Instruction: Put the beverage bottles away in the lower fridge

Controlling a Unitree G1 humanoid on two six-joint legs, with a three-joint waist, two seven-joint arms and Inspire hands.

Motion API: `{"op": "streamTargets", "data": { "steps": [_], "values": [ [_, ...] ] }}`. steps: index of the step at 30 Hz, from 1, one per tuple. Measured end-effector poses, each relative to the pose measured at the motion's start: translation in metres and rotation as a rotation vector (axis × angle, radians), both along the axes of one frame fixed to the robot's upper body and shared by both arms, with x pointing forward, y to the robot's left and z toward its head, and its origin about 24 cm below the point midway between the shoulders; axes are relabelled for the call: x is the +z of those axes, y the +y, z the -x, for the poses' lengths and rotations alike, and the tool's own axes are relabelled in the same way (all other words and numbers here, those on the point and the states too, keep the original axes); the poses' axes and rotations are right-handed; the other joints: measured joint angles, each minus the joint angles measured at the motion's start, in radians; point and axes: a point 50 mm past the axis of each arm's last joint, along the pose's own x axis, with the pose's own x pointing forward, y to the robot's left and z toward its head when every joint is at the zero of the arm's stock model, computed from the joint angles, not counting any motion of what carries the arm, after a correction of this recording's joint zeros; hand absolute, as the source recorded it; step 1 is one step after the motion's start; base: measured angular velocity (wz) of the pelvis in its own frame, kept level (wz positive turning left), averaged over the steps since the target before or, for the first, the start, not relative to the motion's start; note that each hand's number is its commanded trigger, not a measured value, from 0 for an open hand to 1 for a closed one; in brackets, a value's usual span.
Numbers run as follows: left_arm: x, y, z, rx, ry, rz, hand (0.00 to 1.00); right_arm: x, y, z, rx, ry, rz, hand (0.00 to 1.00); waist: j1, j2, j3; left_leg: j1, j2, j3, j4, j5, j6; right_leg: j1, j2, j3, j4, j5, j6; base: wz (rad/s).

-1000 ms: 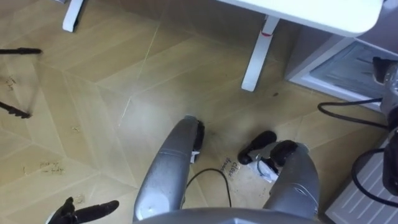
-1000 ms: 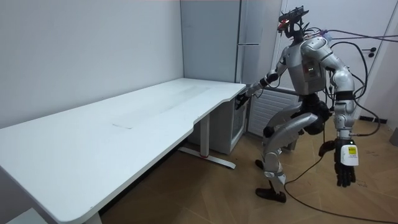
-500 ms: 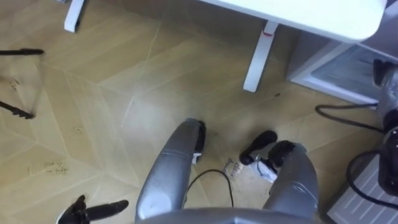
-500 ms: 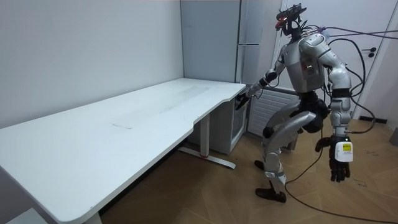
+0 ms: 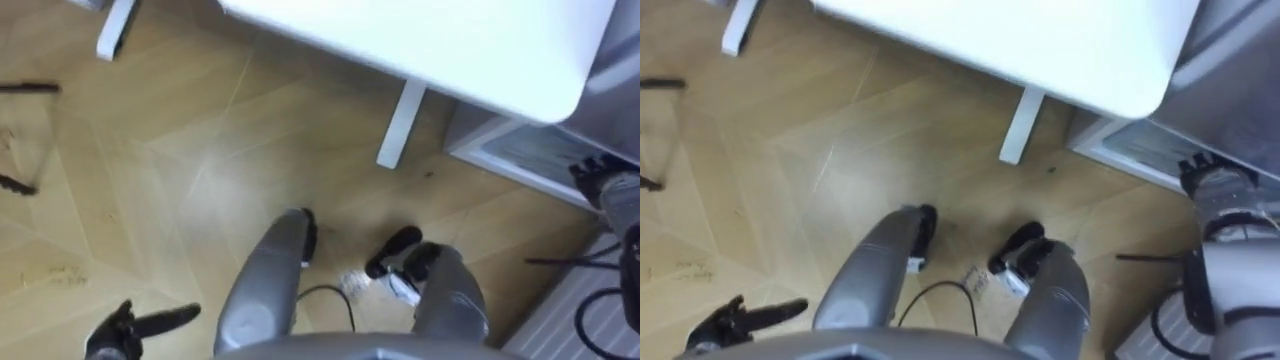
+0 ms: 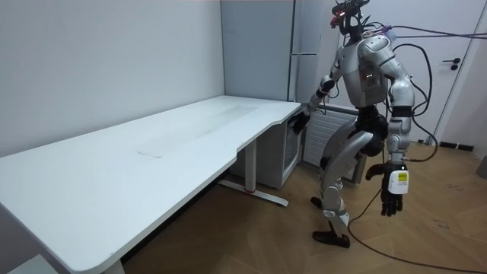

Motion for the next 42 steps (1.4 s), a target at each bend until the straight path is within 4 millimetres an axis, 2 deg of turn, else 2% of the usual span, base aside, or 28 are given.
{"op": "streamTargets", "data": {
  "steps": [3,6,8,9,11,12,14,17,20,23,24,25,29,35,37,39,42],
  "values": [
    [-0.003,-0.002,0.004,0.018,0.028,0.010,0.00,-0.014,0.000,0.021,0.082,0.113,0.036,0.00,-0.015,0.001,-0.0009,0.060,0.001,0.009,-0.028,-0.008,0.011,0.061,0.008,0.003,-0.039,0.010,0.020,-0.07],
    [-0.004,-0.001,0.006,0.042,0.042,0.012,0.00,-0.032,0.002,0.049,0.173,0.244,0.076,0.00,-0.021,-0.003,-0.0087,0.140,0.005,0.017,-0.078,-0.010,0.016,0.141,0.031,0.008,-0.099,0.028,0.039,-0.10],
    [-0.004,0.003,0.009,0.103,0.040,0.008,0.00,-0.048,0.008,0.072,0.233,0.348,0.079,0.00,-0.040,-0.017,-0.0210,0.204,0.007,0.027,-0.120,-0.009,0.018,0.196,0.042,0.012,-0.139,0.034,0.050,-0.07],
    [-0.004,0.003,0.010,0.117,0.039,0.011,0.00,-0.051,0.008,0.080,0.252,0.378,0.082,0.00,-0.044,-0.019,-0.0223,0.223,0.009,0.032,-0.132,-0.008,0.019,0.214,0.047,0.014,-0.154,0.037,0.053,-0.12],
    [-0.006,0.000,0.014,0.128,0.053,0.017,0.00,-0.062,0.010,0.106,0.336,0.473,0.098,0.00,-0.059,-0.022,-0.0338,0.298,0.015,0.043,-0.181,-0.007,0.019,0.282,0.066,0.019,-0.202,0.046,0.063,-0.15],
    [-0.006,0.000,0.016,0.136,0.054,0.019,0.00,-0.064,0.010,0.112,0.346,0.495,0.096,0.00,-0.061,-0.024,-0.0358,0.319,0.015,0.048,-0.193,-0.007,0.019,0.297,0.069,0.022,-0.212,0.047,0.066,-0.15],
    [-0.008,-0.001,0.023,0.149,0.072,0.037,0.00,-0.070,0.008,0.139,0.350,0.563,0.083,0.00,-0.082,-0.026,-0.0458,0.406,0.016,0.063,-0.250,-0.005,0.019,0.366,0.080,0.028,-0.251,0.051,0.076,-0.16],
    [-0.009,-0.001,0.035,0.211,0.079,0.051,0.00,-0.076,0.010,0.167,0.329,0.619,0.053,0.00,-0.101,-0.034,-0.0479,0.529,0.020,0.094,-0.327,-0.002,0.017,0.455,0.098,0.064,-0.292,0.047,0.091,-0.23],
    [-0.011,-0.006,0.038,0.260,0.076,0.067,0.00,-0.080,0.013,0.184,0.322,0.657,0.024,0.00,-0.130,-0.034,-0.0496,0.600,0.022,0.104,-0.377,0.000,0.014,0.511,0.110,0.069,-0.324,0.044,0.099,-0.11],
    [-0.012,-0.007,0.045,0.275,0.089,0.067,0.00,-0.084,0.019,0.197,0.307,0.665,0.000,0.00,-0.146,-0.049,-0.0432,0.683,0.023,0.119,-0.437,0.005,0.011,0.568,0.122,0.079,-0.352,0.039,0.109,-0.10],
    [-0.012,-0.007,0.048,0.284,0.092,0.066,0.00,-0.085,0.021,0.199,0.310,0.669,-0.003,0.00,-0.148,-0.037,-0.0444,0.698,0.025,0.125,-0.450,0.006,0.009,0.579,0.128,0.082,-0.361,0.040,0.110,-0.18],
    [-0.012,-0.008,0.050,0.294,0.094,0.065,0.00,-0.088,0.026,0.203,0.311,0.676,-0.018,0.00,-0.150,-0.045,-0.0443,0.725,0.029,0.129,-0.470,0.007,0.008,0.601,0.136,0.087,-0.376,0.040,0.112,-0.12],
    [-0.014,-0.012,0.051,0.298,0.101,0.072,0.00,-0.099,0.048,0.221,0.291,0.691,-0.091,0.00,-0.164,-0.042,-0.0458,0.786,0.035,0.132,-0.520,0.011,0.002,0.647,0.152,0.095,-0.399,0.036,0.119,-0.02],
    [-0.018,-0.024,0.052,0.318,0.103,0.108,0.00,-0.108,0.070,0.227,0.334,0.702,-0.122,0.00,-0.191,-0.029,-0.0454,0.840,0.036,0.138,-0.539,0.012,0.002,0.706,0.165,0.107,-0.448,0.041,0.131,-0.02],
    [-0.018,-0.025,0.053,0.328,0.107,0.112,0.00,-0.109,0.072,0.231,0.336,0.713,-0.121,0.00,-0.198,-0.023,-0.0464,0.865,0.036,0.144,-0.551,0.012,0.002,0.728,0.170,0.111,-0.463,0.044,0.136,-0.09],
    [-0.018,-0.025,0.054,0.324,0.111,0.105,0.00,-0.108,0.070,0.225,0.354,0.707,-0.096,0.00,-0.201,-0.020,-0.0452,0.880,0.036,0.150,-0.552,0.012,0.002,0.739,0.171,0.119,-0.466,0.045,0.137,-0.12],
    [-0.017,-0.023,0.049,0.321,0.098,0.099,0.00,-0.106,0.065,0.219,0.350,0.712,-0.049,0.00,-0.223,-0.021,-0.0443,0.883,0.036,0.154,-0.554,0.012,0.002,0.739,0.171,0.120,-0.463,0.045,0.137,0.00]
  ]
}}
